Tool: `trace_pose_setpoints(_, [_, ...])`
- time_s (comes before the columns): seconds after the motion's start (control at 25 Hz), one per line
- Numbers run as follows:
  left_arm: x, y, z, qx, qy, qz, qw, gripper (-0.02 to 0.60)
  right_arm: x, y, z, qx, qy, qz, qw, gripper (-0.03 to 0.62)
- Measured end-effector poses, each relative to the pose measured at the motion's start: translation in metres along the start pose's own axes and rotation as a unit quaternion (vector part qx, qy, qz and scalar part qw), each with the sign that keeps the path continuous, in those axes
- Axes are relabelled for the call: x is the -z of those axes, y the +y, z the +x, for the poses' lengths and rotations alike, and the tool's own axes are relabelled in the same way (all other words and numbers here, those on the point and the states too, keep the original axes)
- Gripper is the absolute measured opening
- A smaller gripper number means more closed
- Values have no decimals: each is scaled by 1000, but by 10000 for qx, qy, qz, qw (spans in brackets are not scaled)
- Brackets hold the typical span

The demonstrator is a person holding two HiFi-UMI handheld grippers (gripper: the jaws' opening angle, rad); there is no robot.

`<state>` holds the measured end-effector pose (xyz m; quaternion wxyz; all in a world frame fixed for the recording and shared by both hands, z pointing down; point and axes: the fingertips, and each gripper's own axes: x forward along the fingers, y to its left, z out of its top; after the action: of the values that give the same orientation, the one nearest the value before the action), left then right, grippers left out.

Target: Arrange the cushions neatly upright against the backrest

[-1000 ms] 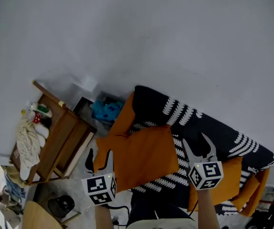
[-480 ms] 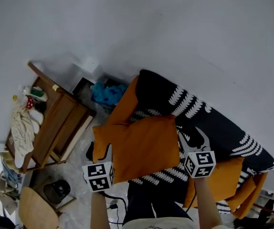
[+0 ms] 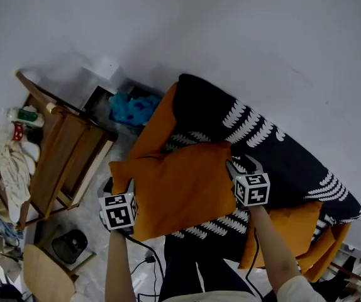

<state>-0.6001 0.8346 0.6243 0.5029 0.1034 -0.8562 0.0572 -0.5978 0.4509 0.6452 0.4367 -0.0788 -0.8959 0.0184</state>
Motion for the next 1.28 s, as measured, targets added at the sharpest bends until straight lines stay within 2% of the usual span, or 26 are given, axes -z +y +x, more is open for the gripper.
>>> trace_pose_setpoints(0.2, [11,1,27,30,282,201,9994,291,25,-18,43,26,414,114,9991,249])
trace_pose_setpoints(0.44, [17,-2,46,15,359,514,9980,253,51,-28,90,-102,906,139,9957,242])
trace_pose_setpoints(0.64, [23,-2,62,47,451,676,9967,210,70,-24,116,-327,1276,214,9911,208])
trace_pose_setpoints(0.8, [27,-6,71,96,497,659,9965,187,76,-13,125,-490,1449,-59,9882,133])
trace_pose_setpoints(1.08, [27,-7,76,-34,428,811,9958,161,81,-7,126,-249,1597,-156,9867,66])
trace_pose_setpoints(1.28, [31,-8,78,-80,622,858,9943,135,84,-3,118,-219,1703,-247,9848,23])
